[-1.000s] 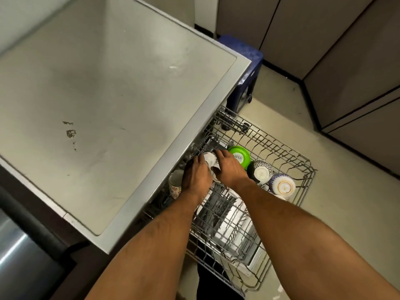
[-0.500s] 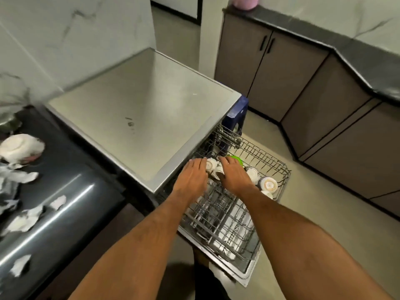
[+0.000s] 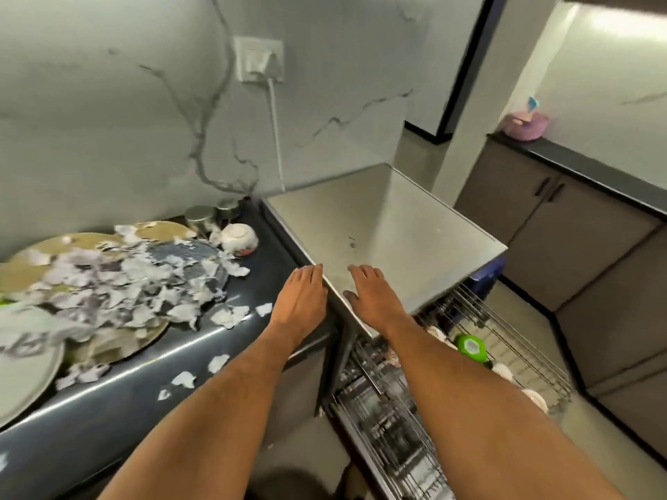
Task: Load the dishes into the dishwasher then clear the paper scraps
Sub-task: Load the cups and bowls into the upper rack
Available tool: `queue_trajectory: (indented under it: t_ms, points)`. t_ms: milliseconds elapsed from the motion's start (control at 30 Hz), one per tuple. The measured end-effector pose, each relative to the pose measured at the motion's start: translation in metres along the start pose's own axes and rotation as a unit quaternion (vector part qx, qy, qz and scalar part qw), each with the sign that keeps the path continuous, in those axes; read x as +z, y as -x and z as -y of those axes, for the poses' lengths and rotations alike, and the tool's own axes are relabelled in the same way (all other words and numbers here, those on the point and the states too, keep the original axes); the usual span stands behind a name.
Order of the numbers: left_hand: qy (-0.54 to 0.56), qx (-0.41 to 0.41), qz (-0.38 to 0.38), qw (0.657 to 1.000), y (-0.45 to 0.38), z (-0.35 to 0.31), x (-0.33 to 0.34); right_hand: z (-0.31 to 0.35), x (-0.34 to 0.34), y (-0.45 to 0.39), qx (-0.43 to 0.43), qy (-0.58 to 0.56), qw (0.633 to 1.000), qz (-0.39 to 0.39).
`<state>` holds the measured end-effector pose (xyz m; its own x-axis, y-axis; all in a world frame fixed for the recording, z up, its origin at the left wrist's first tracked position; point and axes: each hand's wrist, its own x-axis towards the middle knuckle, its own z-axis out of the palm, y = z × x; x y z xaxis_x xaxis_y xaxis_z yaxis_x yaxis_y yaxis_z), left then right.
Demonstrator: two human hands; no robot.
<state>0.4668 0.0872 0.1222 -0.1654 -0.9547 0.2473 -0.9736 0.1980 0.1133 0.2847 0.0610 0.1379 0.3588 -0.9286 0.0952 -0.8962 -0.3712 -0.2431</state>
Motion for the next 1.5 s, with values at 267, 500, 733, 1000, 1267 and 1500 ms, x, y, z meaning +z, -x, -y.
queue_trajectory:
  t_ms: [267, 500, 733, 1000, 1267, 1500]
  points:
    - [0.024, -0.144, -0.035, 0.989, 0.008, 0.113, -0.022, 0.095, 0.028, -0.094, -0.087, -0.025, 0.996, 0.001]
    - [0.035, -0.209, -0.028, 0.977, -0.018, 0.177, -0.016, 0.139, 0.068, -0.194, -0.148, -0.044, 0.988, 0.025]
    - [0.040, -0.227, -0.014, 0.973, -0.056, 0.213, 0.015, 0.151, 0.103, -0.263, -0.168, -0.082, 0.979, 0.088]
    - [0.078, -0.249, 0.011, 0.965, -0.076, 0.226, 0.037, 0.149, 0.125, -0.295, -0.178, -0.131, 0.964, 0.149]
    - [0.072, -0.247, 0.006, 0.966, -0.077, 0.223, 0.032, 0.138, 0.113, -0.285, -0.173, -0.155, 0.969, 0.089]
    - [0.037, -0.229, -0.018, 0.972, -0.060, 0.188, 0.010, 0.115, 0.080, -0.235, -0.133, -0.147, 0.979, 0.048]
